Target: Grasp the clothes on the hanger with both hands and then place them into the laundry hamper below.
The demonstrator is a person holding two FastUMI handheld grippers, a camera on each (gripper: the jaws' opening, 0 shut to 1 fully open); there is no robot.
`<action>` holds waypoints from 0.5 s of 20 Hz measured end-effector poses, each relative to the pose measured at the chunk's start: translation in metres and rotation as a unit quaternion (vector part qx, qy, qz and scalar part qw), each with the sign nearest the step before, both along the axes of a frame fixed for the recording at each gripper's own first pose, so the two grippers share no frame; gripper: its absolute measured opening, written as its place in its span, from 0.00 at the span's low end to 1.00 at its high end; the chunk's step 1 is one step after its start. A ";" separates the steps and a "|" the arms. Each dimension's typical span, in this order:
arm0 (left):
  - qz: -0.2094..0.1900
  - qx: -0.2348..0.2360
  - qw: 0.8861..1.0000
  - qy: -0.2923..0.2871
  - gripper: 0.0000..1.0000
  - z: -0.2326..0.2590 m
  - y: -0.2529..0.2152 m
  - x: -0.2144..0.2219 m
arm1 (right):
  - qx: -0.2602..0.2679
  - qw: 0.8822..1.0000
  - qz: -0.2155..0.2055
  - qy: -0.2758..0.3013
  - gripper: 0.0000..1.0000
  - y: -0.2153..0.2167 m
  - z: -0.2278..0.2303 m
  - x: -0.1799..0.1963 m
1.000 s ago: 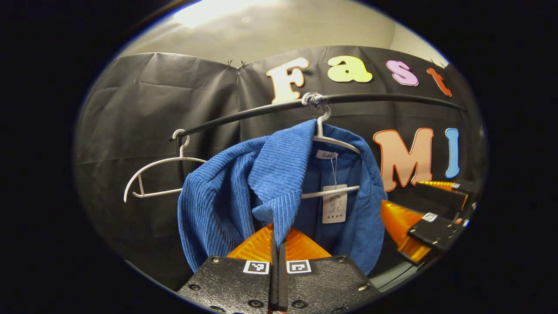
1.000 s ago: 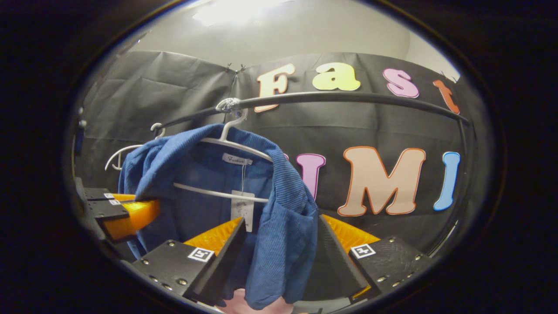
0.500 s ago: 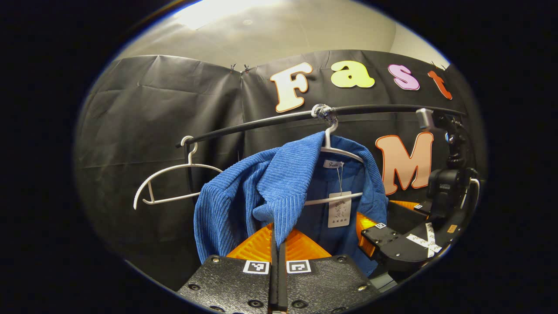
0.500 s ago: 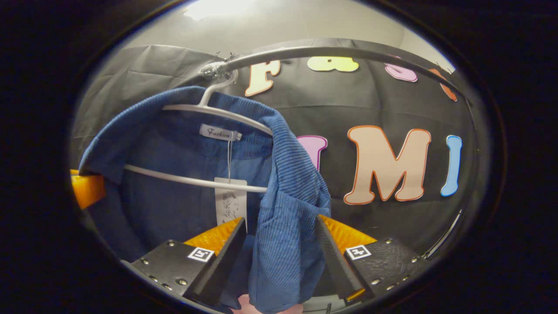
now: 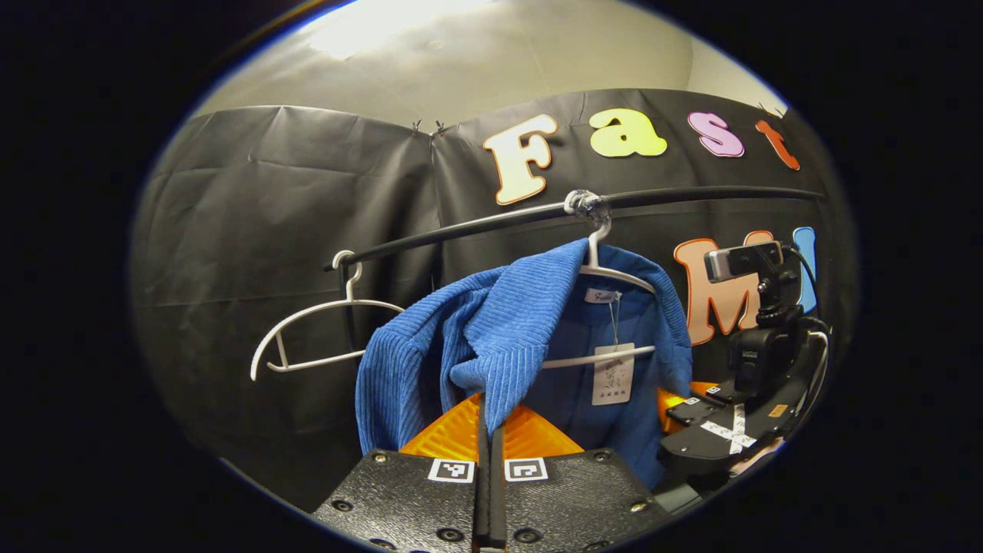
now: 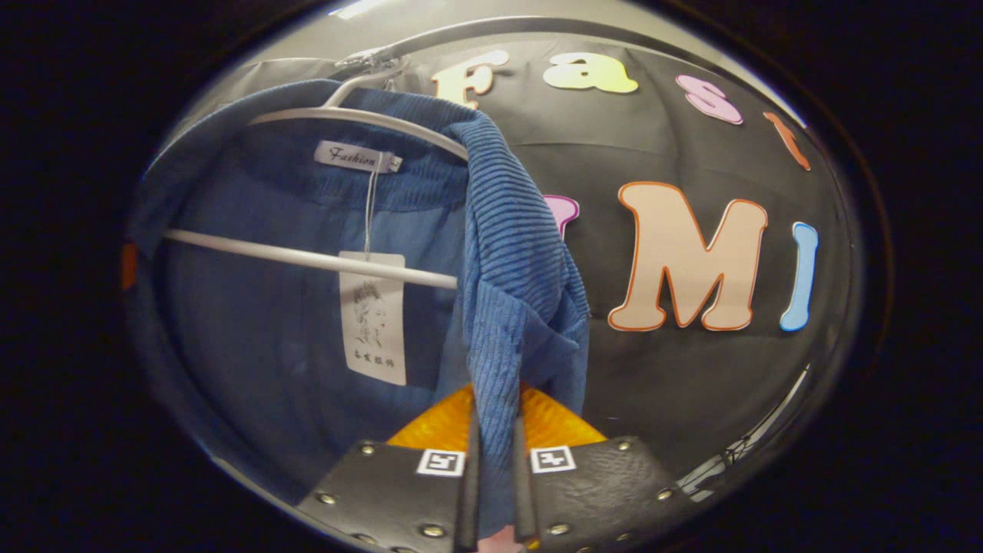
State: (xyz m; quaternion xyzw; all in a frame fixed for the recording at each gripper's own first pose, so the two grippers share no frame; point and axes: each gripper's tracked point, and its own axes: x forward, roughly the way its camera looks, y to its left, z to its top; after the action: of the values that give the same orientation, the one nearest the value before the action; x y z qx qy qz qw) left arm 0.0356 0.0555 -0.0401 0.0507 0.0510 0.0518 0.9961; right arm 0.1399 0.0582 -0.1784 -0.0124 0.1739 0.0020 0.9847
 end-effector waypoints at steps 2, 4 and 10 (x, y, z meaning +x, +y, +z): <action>0.012 0.005 1.000 -0.009 0.00 0.008 0.011 0.001 | 0.009 1.000 -0.003 0.016 0.06 -0.005 0.000 -0.002; 0.025 0.008 0.999 -0.021 0.00 0.019 0.022 0.001 | 0.008 1.000 -0.024 0.012 0.02 -0.018 0.008 -0.003; 0.042 -0.001 0.997 -0.057 0.00 0.060 0.043 -0.001 | -0.007 0.996 -0.078 -0.037 0.07 -0.075 0.050 0.008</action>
State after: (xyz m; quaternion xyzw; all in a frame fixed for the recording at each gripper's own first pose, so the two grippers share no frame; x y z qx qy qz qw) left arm 0.0344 0.0981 0.0198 0.0445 -0.0035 0.0967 0.9943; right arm 0.1478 -0.0170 -0.1287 -0.0058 0.1375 -0.0763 0.9875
